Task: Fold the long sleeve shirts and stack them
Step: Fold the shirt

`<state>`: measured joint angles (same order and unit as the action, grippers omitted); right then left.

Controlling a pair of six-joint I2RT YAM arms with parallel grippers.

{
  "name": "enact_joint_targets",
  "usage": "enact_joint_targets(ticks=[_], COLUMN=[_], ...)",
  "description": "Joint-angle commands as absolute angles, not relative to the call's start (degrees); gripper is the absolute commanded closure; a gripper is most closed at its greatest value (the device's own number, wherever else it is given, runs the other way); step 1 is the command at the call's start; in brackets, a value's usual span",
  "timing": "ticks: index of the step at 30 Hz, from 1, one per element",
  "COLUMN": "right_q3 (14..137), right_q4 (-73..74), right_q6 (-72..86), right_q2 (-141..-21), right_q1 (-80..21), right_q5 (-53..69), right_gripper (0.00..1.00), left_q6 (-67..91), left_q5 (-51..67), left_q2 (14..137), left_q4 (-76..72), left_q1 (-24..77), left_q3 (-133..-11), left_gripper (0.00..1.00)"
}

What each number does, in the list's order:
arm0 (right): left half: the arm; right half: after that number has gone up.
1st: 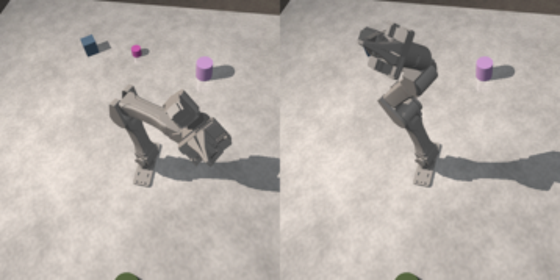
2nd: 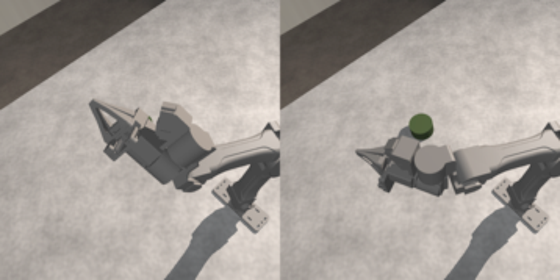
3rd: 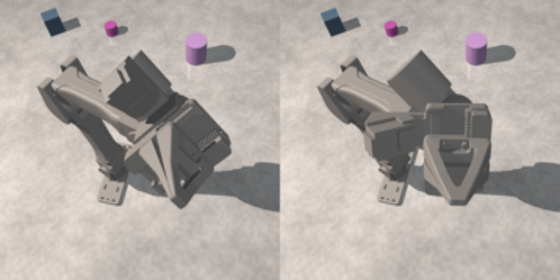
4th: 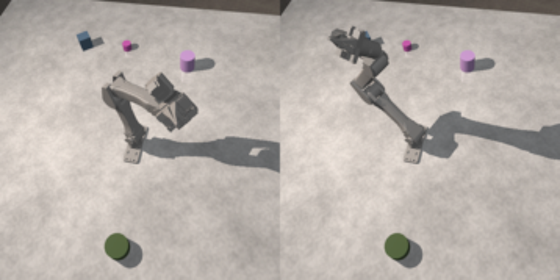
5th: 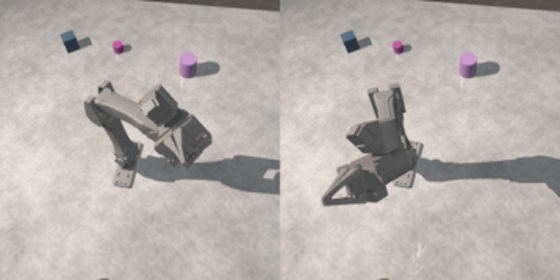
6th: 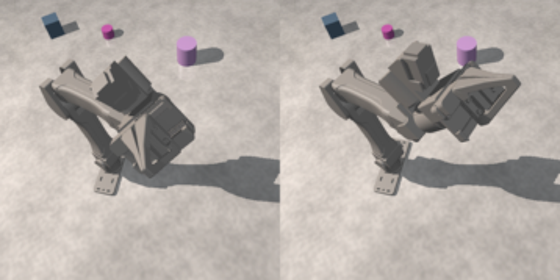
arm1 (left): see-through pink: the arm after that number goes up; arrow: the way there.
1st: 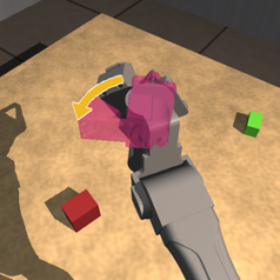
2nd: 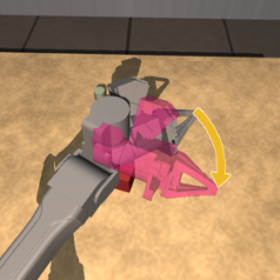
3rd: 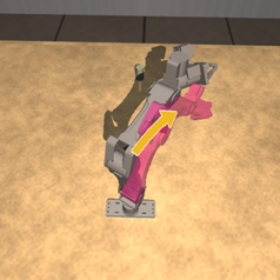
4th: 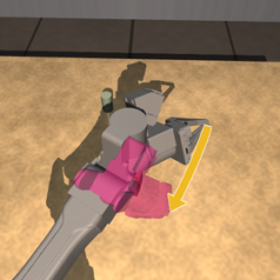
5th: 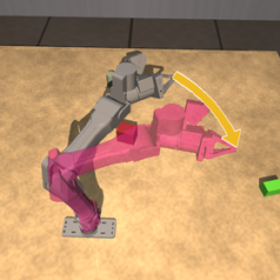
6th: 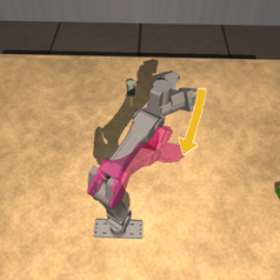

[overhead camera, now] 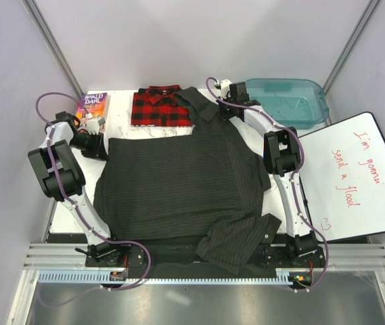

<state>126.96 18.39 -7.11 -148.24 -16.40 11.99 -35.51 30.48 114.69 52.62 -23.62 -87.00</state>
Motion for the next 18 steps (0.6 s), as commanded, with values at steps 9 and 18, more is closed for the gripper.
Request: enact_joint_targets(ticks=[9,18], right_q3=[124.98,124.80], right_q4=[17.14,17.14], right_q6=[-8.26,-8.26], right_q2=[-144.93,-144.84], right_q1=[-17.05,-17.05], right_q5=[12.83,13.01], right_gripper=[1.00,1.00], left_q6=[-31.37,-29.36], left_q5=[31.38,23.02], left_q2=[114.35,112.77], left_q4=[51.33,46.77], left_q1=[-17.93,-15.46], left_q3=[-84.46,-80.95], left_gripper=[0.77,0.74])
